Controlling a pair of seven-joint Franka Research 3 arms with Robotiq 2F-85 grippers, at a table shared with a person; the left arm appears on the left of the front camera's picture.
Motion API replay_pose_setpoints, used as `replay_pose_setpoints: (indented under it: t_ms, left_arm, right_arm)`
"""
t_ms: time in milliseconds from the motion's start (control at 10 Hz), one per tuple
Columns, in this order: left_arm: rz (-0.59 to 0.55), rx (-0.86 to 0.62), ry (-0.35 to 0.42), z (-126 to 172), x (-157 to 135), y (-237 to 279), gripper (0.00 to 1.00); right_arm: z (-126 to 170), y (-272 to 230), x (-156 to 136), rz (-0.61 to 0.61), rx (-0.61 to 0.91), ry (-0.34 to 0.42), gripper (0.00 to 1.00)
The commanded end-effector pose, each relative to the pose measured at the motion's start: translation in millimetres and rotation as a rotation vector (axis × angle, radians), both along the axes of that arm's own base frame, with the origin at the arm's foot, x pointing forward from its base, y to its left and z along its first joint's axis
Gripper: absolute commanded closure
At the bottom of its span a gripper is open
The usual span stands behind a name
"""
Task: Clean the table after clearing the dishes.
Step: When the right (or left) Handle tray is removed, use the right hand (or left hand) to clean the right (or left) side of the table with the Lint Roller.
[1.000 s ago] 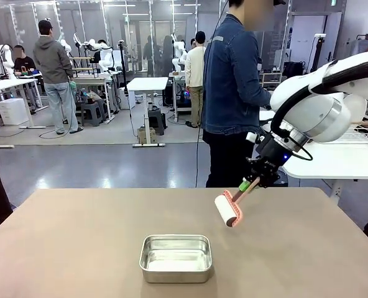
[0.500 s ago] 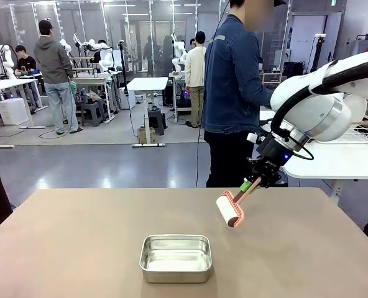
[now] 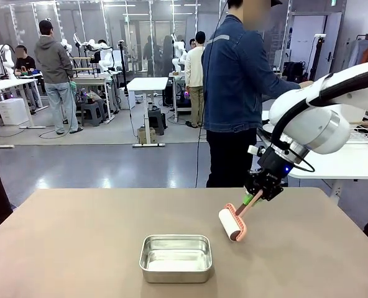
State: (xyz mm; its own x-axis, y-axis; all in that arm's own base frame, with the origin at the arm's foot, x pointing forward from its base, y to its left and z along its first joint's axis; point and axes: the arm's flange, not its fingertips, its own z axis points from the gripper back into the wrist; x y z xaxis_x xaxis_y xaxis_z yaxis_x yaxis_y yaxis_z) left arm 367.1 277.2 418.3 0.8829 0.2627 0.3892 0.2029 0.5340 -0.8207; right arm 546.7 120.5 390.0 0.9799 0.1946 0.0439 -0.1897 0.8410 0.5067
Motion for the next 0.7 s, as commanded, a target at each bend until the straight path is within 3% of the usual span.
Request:
replay_pose_setpoints:
  t_ms: [0,600]
  left_arm:
    - [-0.015,0.005,0.003,2.7,-5.8,1.3,0.0]
    - [-0.015,0.005,0.003,2.7,-5.8,1.3,0.0]
  right_arm:
    - [-6.3,-0.4,-10.5,-0.083,0.029,-0.018,0.78]
    - [-38.4,-29.7,-16.8,-0.16,-0.023,-0.109,0.78]
